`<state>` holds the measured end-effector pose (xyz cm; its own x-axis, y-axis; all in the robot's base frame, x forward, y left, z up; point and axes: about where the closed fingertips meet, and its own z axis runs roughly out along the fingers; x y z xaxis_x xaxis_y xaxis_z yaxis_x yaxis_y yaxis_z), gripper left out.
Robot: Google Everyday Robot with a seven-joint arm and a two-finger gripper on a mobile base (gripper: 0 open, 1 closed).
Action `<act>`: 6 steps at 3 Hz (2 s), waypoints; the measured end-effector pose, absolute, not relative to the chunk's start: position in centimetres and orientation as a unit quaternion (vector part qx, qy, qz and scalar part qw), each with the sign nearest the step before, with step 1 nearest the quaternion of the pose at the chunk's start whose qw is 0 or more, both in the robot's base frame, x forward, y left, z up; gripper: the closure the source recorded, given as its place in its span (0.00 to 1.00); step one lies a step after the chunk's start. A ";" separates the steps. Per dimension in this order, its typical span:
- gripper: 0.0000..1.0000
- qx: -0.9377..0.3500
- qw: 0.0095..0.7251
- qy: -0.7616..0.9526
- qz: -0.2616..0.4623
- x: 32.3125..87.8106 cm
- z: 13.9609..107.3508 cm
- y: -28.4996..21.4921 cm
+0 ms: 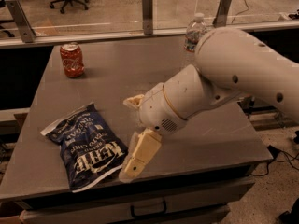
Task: Move blue chip bag near water bottle
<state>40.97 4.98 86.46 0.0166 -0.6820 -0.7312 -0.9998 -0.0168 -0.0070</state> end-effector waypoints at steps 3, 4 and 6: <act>0.16 -0.612 0.311 0.639 0.346 42.3 83.0 9.3; 0.40 -0.605 0.315 0.642 0.350 42.5 83.3 9.9; 0.87 -0.595 0.324 0.651 0.343 42.4 84.2 9.7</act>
Offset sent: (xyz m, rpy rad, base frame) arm 0.0180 0.0513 -0.0497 0.1931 0.0894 -0.0338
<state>42.39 9.68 84.22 -0.0822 -0.5515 -0.8301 -0.9965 0.0571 0.0607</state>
